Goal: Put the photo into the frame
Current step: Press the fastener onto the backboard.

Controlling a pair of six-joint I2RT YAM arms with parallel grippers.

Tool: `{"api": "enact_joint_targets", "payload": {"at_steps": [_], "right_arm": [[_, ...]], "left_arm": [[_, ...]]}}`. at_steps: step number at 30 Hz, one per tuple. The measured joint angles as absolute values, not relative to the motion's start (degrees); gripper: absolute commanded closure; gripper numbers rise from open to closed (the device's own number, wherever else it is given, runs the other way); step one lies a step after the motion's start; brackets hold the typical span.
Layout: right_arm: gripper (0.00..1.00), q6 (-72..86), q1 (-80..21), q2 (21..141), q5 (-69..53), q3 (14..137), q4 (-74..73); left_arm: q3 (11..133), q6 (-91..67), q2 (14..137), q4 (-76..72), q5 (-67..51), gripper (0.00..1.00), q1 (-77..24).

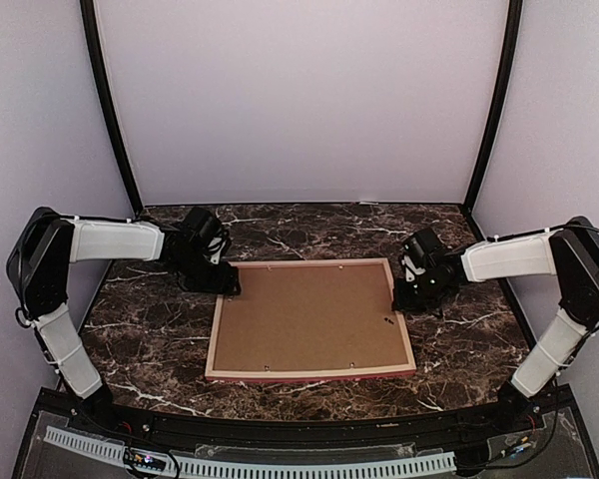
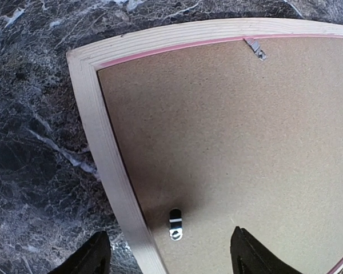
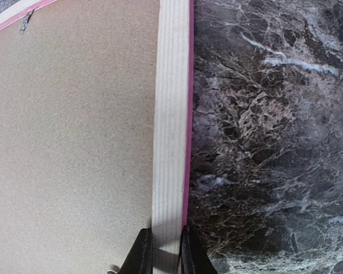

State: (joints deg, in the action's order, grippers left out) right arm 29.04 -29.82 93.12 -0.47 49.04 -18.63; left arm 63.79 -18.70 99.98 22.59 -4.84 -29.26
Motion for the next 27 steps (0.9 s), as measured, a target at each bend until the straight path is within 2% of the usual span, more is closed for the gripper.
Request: {"api": "enact_joint_targets", "payload": {"at_steps": [8,27], "right_arm": [[0.92,27.9,-28.9,93.1,-2.0,48.9,-18.6],[0.93,27.7,-28.3,93.1,-3.6,48.9,-18.7]], "left_arm": [[65.7,-16.9,103.5,25.0,-3.9,0.32,-29.3],[68.5,-18.1,106.9,26.5,-2.9,0.62,-29.1]]}}
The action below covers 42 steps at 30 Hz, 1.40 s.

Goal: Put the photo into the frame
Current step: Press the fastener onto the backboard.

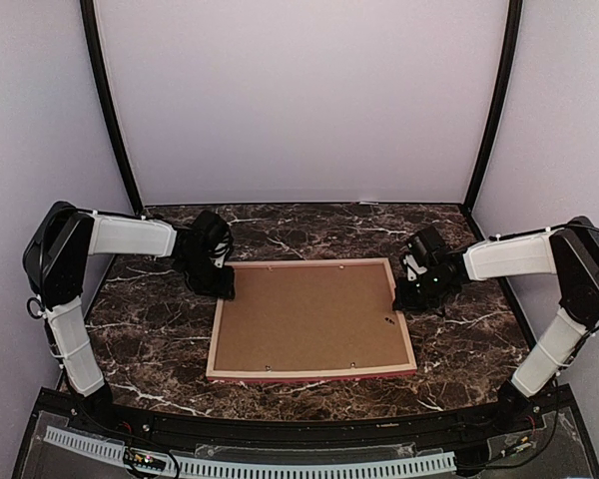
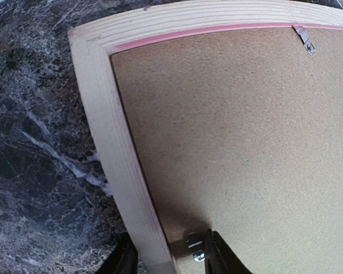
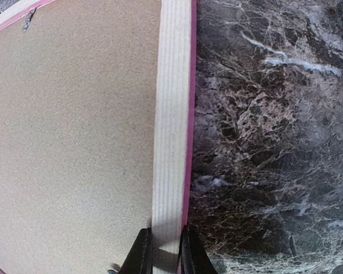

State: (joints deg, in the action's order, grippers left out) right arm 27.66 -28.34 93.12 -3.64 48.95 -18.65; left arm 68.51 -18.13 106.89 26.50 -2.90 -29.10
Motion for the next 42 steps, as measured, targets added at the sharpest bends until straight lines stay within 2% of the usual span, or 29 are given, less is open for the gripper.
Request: {"api": "enact_joint_targets", "payload": {"at_steps": [7,15,19,25,31,36,42], "right_arm": [[0.93,27.7,-28.2,93.1,-3.6,48.9,-18.7],[0.93,27.5,-28.0,93.1,-3.6,48.9,-18.8],[0.93,27.4,-27.9,93.1,-3.6,48.9,-18.8],[0.90,27.4,-27.9,93.1,-3.6,49.0,-18.9],[0.87,27.3,-27.9,93.1,-3.4,49.2,-19.3],[0.80,27.0,-27.9,93.1,-3.2,49.4,-19.7],[0.77,27.0,-27.9,93.1,-3.2,49.7,-20.4]], "left_arm": [[68.5,-20.5,106.9,26.2,-2.3,0.71,-28.8],[66.6,-23.9,106.3,22.7,-3.7,0.74,-28.3],[65.3,-24.9,105.7,21.0,-4.3,0.71,-28.1],[64.8,-25.5,105.5,20.2,-6.2,0.53,-28.1],[64.8,-25.8,105.5,20.3,-8.1,0.44,-28.3],[64.2,-25.7,104.6,20.6,-8.5,0.44,-28.5],[59.7,-25.7,101.1,20.9,-9.8,0.55,-29.1]]}}
